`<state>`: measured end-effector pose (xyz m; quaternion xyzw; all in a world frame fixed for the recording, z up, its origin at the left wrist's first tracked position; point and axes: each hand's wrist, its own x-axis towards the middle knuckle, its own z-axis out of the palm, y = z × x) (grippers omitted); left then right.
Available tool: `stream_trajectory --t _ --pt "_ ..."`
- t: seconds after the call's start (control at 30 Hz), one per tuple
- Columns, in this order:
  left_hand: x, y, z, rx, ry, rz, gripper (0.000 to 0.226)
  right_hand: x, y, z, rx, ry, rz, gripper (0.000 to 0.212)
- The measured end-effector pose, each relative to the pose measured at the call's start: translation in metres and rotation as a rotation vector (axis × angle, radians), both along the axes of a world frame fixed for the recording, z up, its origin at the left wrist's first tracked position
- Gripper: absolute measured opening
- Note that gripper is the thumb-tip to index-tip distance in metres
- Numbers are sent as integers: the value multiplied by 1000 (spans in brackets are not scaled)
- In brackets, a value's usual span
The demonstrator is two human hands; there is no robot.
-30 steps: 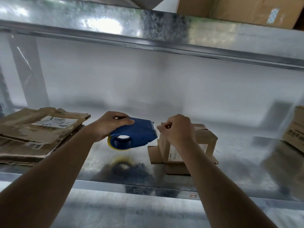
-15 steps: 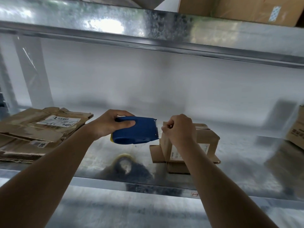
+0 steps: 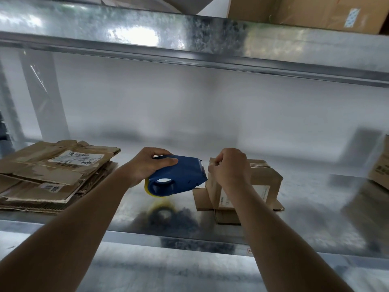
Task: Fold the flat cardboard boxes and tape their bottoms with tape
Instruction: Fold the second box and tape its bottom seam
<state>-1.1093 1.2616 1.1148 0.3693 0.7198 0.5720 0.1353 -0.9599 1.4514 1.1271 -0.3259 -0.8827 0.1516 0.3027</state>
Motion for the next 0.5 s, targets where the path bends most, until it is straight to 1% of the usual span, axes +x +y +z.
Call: stream_trajectory --t 0.2,0.5 --pt "5 9 17 -53 127 49 10 -9 -6 1 59 -56 -41 19" --pt "6 14 27 -108 121 68 9 -3 -16 7 75 -110 -11 20"
